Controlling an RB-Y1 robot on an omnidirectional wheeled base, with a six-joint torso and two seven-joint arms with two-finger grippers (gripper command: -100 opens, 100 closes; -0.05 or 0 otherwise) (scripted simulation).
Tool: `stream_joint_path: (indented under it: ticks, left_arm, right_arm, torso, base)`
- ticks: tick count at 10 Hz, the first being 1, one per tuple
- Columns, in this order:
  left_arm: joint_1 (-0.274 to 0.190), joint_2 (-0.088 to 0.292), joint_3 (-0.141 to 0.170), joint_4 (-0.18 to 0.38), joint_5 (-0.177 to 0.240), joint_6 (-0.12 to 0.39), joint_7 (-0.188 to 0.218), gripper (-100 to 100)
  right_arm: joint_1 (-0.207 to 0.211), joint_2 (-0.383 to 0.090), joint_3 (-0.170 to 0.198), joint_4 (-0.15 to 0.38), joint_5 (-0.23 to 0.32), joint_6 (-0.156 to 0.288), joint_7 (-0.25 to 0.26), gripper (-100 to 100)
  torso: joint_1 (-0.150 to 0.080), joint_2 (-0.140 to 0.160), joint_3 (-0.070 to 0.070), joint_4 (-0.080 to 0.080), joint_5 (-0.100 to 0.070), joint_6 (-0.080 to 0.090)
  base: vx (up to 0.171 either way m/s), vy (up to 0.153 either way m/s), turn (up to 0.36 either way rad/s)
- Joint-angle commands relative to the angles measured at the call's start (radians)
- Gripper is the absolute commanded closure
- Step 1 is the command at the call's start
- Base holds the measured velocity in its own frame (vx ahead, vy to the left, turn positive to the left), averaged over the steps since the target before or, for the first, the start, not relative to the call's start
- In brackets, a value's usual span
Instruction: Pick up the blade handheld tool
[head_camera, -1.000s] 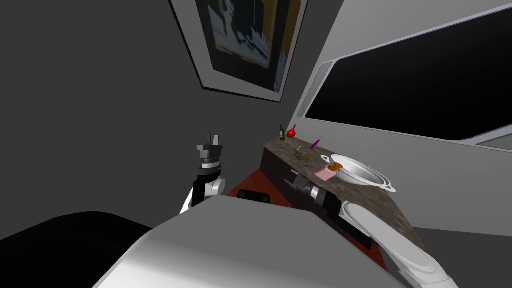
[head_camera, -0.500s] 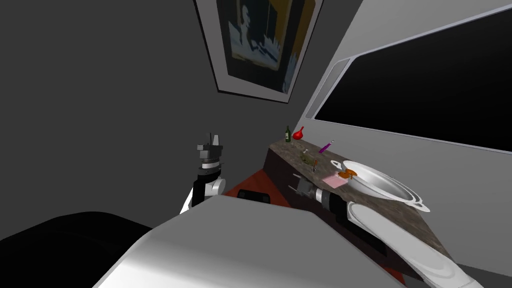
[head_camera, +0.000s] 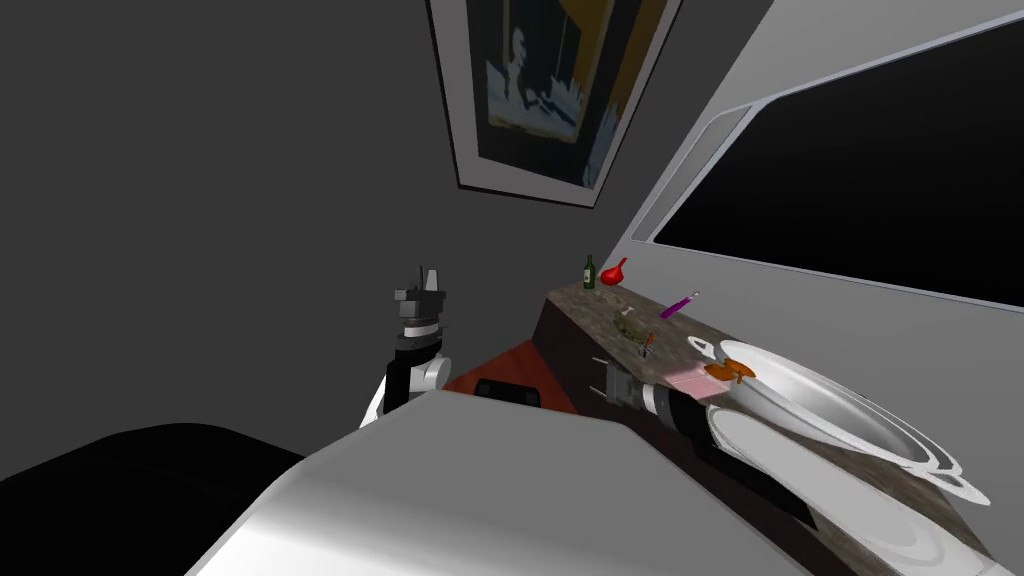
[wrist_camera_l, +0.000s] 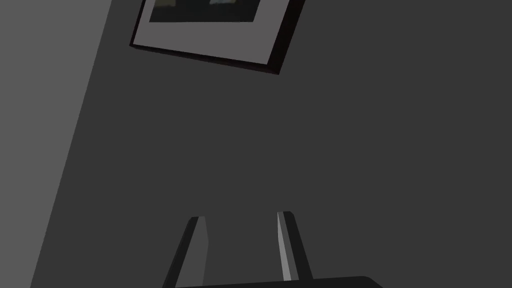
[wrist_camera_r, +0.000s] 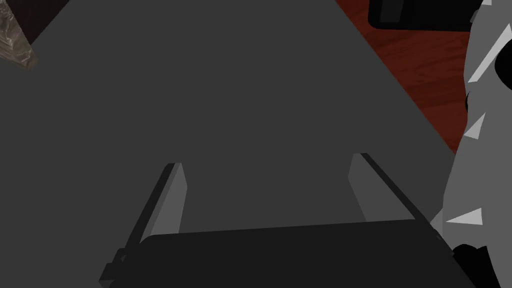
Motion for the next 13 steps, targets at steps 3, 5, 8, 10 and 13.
stream_joint_path:
  ticks: [3,5,8,10,13]
  left_arm:
    - [0.000,0.000,0.000,0.000,0.000,0.000,0.000,0]
    - [0.000,0.000,0.000,0.000,0.000,0.000,0.000,0]
    - [0.000,0.000,0.000,0.000,0.000,0.000,0.000,0]
    - [0.000,0.000,0.000,0.000,0.000,0.000,0.000,0]
    - [0.000,0.000,0.000,0.000,0.000,0.000,0.000,0]
  right_arm:
    - [0.036,-0.090,-0.009,0.009,0.052,-0.016,0.003,-100]
    - [0.059,-0.138,-0.015,0.017,0.082,-0.027,0.006,-100]
    - [0.106,-0.224,-0.024,0.035,0.135,-0.050,0.011,-100]
    - [0.128,-0.267,-0.028,0.044,0.158,-0.060,0.012,-100]
    - [0.171,-0.341,-0.034,0.064,0.198,-0.079,0.015,-100]
  torso:
    - [0.000,-0.001,0.000,0.000,0.000,0.000]
    - [-0.001,-0.001,-0.001,0.000,0.000,0.000]
    - [-0.002,-0.001,-0.001,0.000,-0.001,0.001]
    - [-0.002,-0.002,-0.001,0.000,-0.001,0.001]
    - [-0.005,-0.003,-0.002,-0.001,-0.002,0.001]
  base:
    - [-0.001,-0.039,0.164]
    - [0.004,-0.046,0.165]
    - [0.003,-0.068,0.167]
    - [0.008,-0.085,0.133]
    - [0.026,-0.123,0.183]
